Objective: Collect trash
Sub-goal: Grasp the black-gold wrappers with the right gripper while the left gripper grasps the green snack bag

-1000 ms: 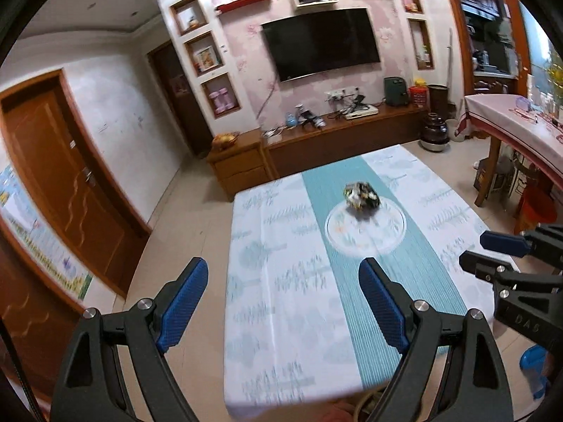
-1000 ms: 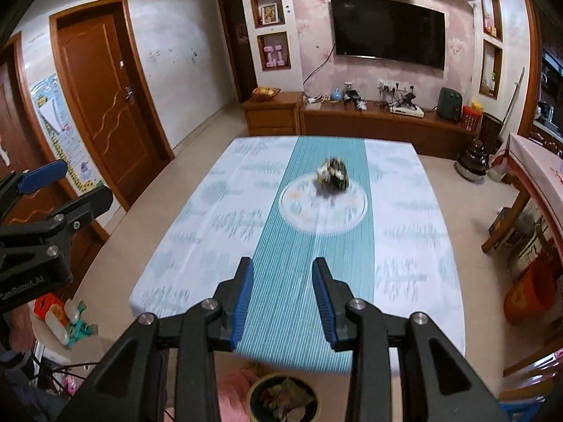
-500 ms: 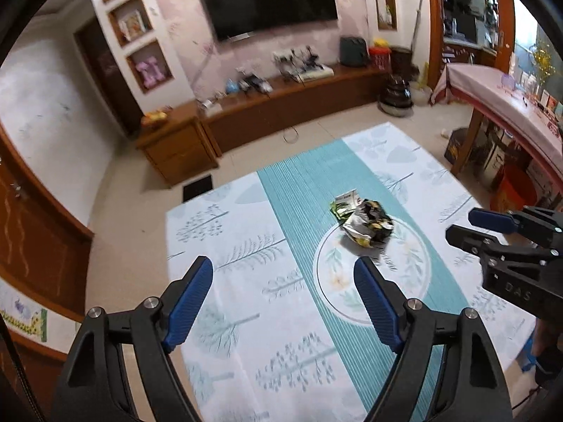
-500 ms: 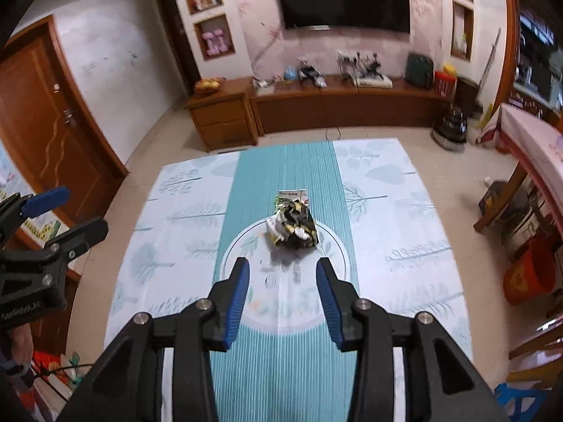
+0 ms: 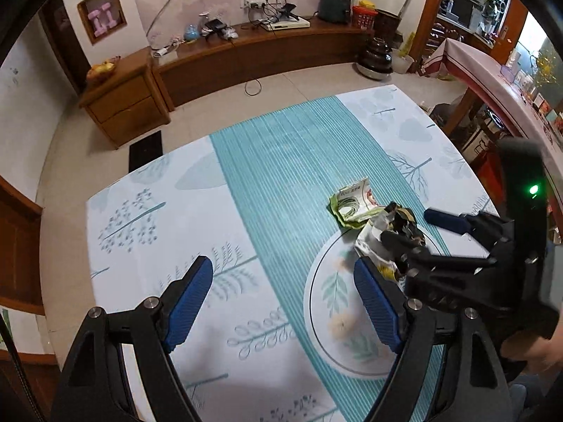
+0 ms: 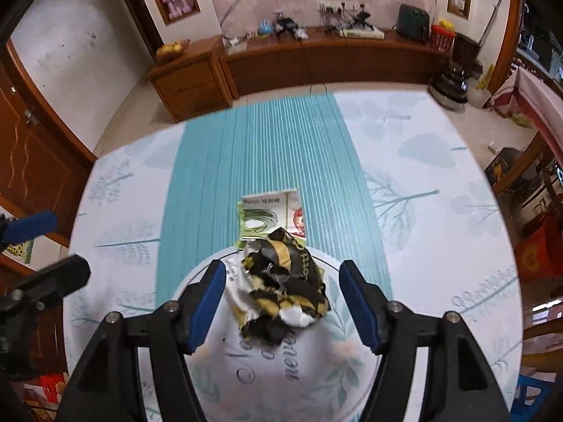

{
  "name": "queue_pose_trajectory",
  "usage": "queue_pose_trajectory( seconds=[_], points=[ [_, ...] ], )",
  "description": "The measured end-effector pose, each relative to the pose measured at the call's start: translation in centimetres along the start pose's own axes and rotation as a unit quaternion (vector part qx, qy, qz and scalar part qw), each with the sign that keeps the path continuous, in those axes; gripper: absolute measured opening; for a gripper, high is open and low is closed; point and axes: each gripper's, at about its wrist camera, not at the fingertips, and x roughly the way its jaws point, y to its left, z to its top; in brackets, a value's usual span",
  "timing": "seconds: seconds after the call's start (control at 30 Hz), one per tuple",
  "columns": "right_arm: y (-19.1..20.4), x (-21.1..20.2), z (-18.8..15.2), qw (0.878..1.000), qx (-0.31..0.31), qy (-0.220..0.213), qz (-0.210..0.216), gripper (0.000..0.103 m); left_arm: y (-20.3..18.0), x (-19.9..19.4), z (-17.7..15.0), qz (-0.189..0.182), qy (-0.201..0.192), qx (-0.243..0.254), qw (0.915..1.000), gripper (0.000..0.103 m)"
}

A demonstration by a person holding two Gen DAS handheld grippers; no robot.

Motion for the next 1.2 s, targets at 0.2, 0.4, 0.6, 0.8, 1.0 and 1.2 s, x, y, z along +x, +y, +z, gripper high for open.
queue_pose_trajectory(
  seconds=[0.2, 0.4, 0.6, 0.8, 1.0, 1.2],
  points=[
    [-1.2, 0.9, -1.1, 0.999, 0.015, 0.010, 0.030, 0.054, -0.6, 2.0, 1.3, -0.017, 0.016, 0.014, 0.9996, 0.081],
    [-3.8, -0.3, -1.4, 0.999, 0.043, -0.001, 0.030, 0.048, -1.5, 4.6, 2.6, -0.035, 0.042, 0.019, 0.9983, 0.081],
    [-8.0, -0.6, -1.4, 0.993, 0.116, -0.023, 0.001, 0.048, -3.2, 7.1, 4.4, -0.060, 0.061, 0.035, 0.9957, 0.081],
    [-9.1, -0.6, -1.5, 0.990, 0.139, -0.033, 0.004, 0.048, -6.5, 10.0, 5.9, -0.082, 0.094, 0.122, 0.9846, 0.081],
    [-9.8, -0.3, -1.5, 0.988, 0.150, -0.041, 0.010, 0.048, -9.5, 12.6, 5.8, -0.049, 0.108, 0.213, 0.9697, 0.081],
    [-10.6, 0.0, -1.7, 0.985, 0.167, -0.047, 0.012, 0.046, -11.9, 13.6, 5.1, -0.032, 0.111, 0.274, 0.9546, 0.081]
  ],
)
